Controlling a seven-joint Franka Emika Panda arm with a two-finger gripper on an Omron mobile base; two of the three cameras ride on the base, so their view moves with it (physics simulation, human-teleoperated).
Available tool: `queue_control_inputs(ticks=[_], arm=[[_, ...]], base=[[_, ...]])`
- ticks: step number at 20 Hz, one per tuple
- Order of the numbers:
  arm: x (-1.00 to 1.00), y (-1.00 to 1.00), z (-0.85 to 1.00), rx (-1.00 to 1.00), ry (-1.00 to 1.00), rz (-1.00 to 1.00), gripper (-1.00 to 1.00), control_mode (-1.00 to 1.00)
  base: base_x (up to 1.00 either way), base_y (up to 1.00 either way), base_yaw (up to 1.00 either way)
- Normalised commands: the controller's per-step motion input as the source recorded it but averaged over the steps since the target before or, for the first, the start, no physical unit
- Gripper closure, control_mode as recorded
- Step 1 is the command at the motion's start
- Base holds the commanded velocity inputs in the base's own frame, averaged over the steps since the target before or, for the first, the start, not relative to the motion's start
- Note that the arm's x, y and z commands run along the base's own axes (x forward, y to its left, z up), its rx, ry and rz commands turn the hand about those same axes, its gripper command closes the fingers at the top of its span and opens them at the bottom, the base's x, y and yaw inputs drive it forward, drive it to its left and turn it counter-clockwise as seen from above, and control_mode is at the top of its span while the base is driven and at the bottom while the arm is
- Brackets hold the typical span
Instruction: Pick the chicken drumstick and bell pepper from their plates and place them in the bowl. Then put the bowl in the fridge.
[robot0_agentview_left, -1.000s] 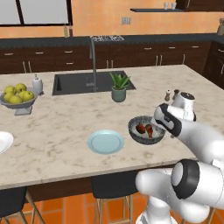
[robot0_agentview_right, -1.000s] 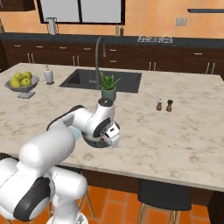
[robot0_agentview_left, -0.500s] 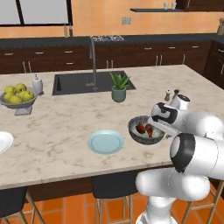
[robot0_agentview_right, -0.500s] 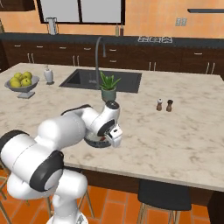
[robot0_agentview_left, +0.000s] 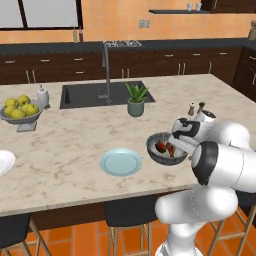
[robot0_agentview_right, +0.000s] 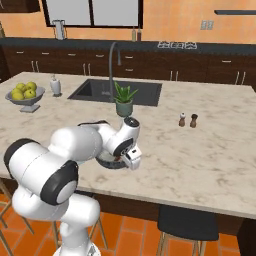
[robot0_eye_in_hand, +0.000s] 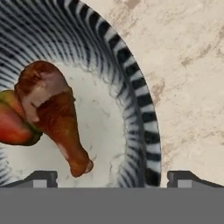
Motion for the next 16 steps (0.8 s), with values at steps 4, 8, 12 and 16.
queue_control_inputs(ticks=[4,8,12,16], arm=[[0.02,0.05,-0.29,0.0,0.01,0.0,1.0,-1.0],[0.26,0.42,-0.39,-0.03,0.06,0.0,1.0,-1.0],[0.28,0.62,-0.42,-0.06,0.05,-0.02,1.0,-1.0],[-0.04,0.23,-0.08,-0.01,0.16,-0.04,1.0,-1.0]], base=[[0.0,0.0,0.0],[0.0,0.0,0.0],[0.0,0.0,0.0],[0.0,0.0,0.0]])
